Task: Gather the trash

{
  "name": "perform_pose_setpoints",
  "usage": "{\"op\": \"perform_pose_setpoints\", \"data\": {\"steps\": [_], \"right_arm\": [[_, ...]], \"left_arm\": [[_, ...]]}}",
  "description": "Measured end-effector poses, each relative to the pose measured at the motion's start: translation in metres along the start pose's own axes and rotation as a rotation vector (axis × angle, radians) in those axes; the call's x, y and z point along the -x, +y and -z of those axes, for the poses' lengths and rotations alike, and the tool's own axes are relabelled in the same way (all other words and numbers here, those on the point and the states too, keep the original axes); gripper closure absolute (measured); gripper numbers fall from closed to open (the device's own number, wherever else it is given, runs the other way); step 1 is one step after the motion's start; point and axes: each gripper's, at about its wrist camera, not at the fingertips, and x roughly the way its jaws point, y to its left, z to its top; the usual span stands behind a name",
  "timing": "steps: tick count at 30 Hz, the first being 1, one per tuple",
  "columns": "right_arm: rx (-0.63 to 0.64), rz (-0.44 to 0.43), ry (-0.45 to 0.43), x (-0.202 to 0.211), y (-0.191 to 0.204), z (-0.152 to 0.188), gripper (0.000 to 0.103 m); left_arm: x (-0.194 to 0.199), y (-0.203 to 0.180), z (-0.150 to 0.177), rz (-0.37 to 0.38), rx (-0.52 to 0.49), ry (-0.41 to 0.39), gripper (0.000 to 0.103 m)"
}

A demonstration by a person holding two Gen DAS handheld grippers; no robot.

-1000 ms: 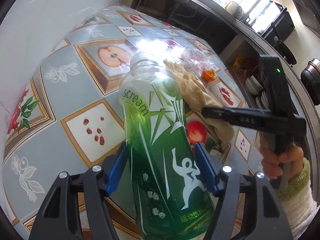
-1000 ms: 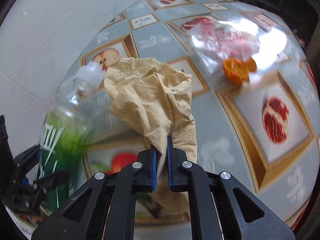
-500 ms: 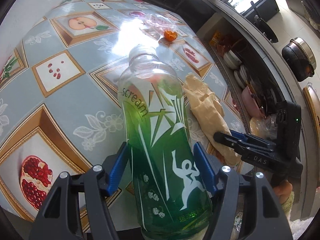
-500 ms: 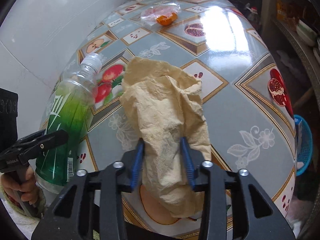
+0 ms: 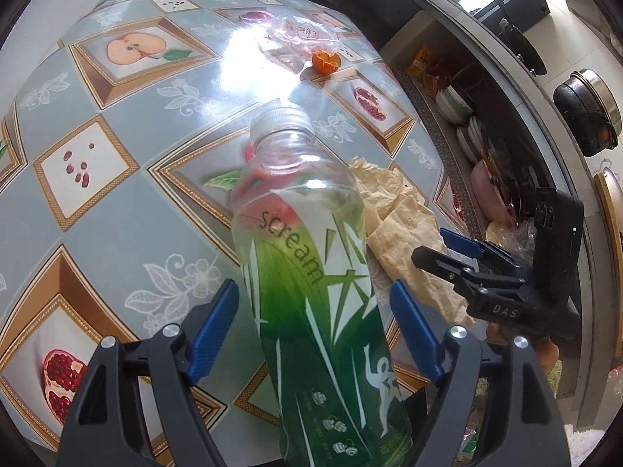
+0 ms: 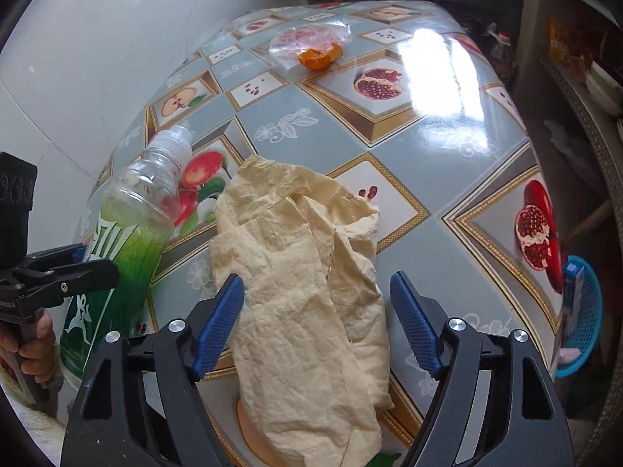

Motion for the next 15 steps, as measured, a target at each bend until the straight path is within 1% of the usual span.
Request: {"op": "perform_pose_setpoints", "data": {"steps": [5, 11, 12, 15], "right_arm": [[0.089, 0.011, 0.01, -0.004, 0.014, 0.0, 0.029], [0.217, 0.072, 0.009, -0.007, 0.035, 0.012, 0.029], [0.23, 0.08, 0.006, -0.007, 0.037, 0.014, 0.03], [0.251, 0.087, -0.004, -0.004, 0.04, 0.02, 0.036]], "left_arm": [[-0.006, -0.002, -0.007, -0.01, -0.022, 0.009, 0.025], [-0.014, -0.005, -0.009, 0.002, -0.037, 0.026, 0.025], [-0.016, -0.006, -0.009, 0.003, -0.038, 0.028, 0.025], [-0.019, -0.008, -0.01, 0.004, -0.049, 0.034, 0.026]]}}
